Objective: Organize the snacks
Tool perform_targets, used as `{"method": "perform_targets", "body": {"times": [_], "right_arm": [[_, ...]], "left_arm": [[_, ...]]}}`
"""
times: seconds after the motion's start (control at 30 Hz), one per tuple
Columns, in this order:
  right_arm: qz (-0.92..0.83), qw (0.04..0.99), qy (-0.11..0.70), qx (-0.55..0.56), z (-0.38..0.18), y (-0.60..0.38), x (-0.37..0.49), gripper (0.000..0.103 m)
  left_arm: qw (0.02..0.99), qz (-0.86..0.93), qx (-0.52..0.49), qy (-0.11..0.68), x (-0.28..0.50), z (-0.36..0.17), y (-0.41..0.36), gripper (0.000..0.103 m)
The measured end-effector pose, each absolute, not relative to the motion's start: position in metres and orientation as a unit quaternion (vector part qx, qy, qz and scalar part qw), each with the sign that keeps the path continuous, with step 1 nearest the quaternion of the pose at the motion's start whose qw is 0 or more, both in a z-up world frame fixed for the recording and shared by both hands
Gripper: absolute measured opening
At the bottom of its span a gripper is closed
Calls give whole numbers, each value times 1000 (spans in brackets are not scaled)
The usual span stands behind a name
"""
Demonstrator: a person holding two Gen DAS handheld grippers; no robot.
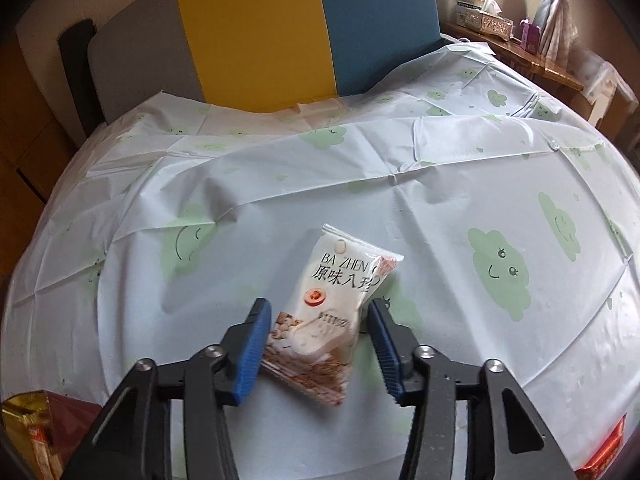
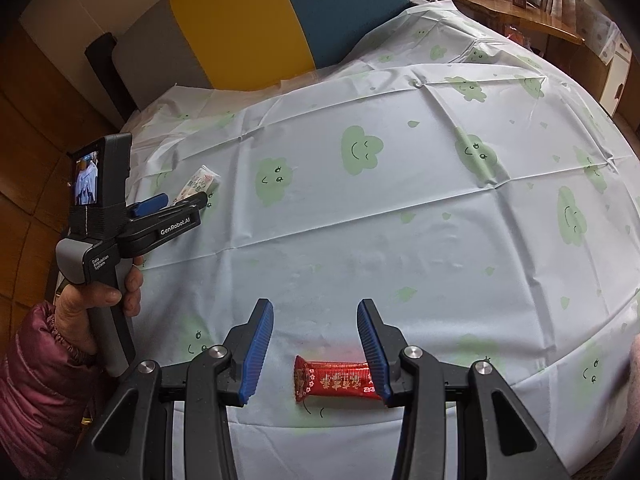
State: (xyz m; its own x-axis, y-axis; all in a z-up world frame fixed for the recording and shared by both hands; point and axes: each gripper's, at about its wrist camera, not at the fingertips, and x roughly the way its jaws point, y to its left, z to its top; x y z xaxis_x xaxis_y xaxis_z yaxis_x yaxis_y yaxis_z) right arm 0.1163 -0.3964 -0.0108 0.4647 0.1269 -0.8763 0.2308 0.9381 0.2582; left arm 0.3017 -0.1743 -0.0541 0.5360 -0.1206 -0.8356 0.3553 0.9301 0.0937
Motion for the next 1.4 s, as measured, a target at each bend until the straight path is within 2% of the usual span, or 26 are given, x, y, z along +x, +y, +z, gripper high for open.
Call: {"method": "perform_targets", "body": {"times": [0.07,0.1,0.67,0.9,1.4], "right_arm": [[-32,838,516,174,-11,-397,116,44],[-33,838,516,174,-11,-397,116,44],[-57,841,510,172,-9,-404,114,45],[-67,841,510,169,-11,-406,114,44],[-92,838,516,153,-16,-409,115,44]], "left_arm": [[867,-136,127,462,298,-52,-177,34],[869,-136,128,458,294,-50,-178,33],[875,-103,91,465,169,-21,-143,33],[876,-105,92,462,117,-27,-129,33],[872,-113,95,466,99,-50,-122,33]]}}
